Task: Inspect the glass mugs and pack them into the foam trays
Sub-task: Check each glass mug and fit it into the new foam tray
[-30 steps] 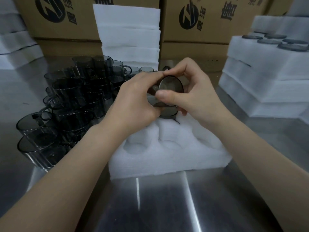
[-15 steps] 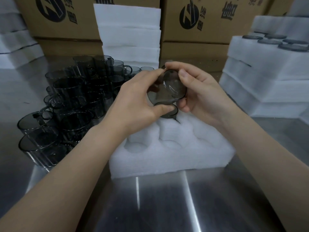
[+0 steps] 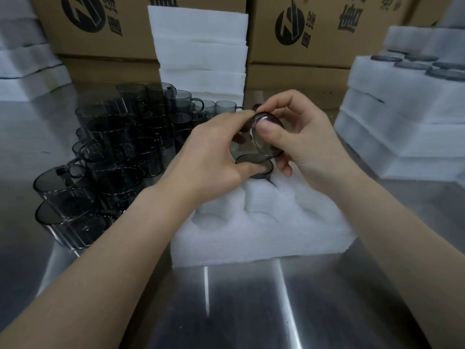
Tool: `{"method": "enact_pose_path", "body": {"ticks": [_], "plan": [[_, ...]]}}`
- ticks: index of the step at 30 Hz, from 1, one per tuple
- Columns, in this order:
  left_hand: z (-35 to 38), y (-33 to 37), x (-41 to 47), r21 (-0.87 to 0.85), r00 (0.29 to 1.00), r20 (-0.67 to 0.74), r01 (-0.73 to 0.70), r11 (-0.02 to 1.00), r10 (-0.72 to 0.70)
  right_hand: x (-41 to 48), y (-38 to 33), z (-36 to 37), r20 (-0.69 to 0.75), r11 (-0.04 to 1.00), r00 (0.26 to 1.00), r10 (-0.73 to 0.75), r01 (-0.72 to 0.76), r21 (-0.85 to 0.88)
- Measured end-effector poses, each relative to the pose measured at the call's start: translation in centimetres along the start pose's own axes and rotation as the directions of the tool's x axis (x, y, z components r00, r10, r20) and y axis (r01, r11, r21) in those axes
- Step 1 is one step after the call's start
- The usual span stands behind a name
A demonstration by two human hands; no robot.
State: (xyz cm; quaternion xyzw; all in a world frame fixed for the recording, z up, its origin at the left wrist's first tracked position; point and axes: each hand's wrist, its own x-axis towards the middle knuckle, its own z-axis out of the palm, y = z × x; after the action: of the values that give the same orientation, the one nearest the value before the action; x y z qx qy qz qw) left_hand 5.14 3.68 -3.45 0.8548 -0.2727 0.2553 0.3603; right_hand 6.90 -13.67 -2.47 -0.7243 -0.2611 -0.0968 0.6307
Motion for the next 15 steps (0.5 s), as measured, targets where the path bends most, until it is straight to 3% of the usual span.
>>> {"method": "enact_pose_path", "body": {"ticks": [3,6,10,15], "plan": [[0.17,0.02,0.05,0.038,0.999,0.027,-0.047,0.998,0.046,-0.14,-0.13,0.03,-0.093,0.997,0.993,-0.070,0.066,-0.050],[0.25,0.02,0.09,0.063,0.996,0.067,-0.062,0.996,0.058,-0.19,-0.15,-0.18,-0.126,0.999,0.991,-0.047,0.044,-0.032],[0.04,0.07,-0.15,-0.060,1.000,-0.004,0.013,0.998,-0.013,0.00,-0.43,-0.37,-0.064,0.979,0.991,0.115,-0.102,0.176],[-0.12,0.24,-0.16,-0.039,0.991,-0.136,-0.021,0.999,0.015,0.11,-0.62,-0.65,0.010,0.990,0.994,0.113,-0.113,0.086]]}}
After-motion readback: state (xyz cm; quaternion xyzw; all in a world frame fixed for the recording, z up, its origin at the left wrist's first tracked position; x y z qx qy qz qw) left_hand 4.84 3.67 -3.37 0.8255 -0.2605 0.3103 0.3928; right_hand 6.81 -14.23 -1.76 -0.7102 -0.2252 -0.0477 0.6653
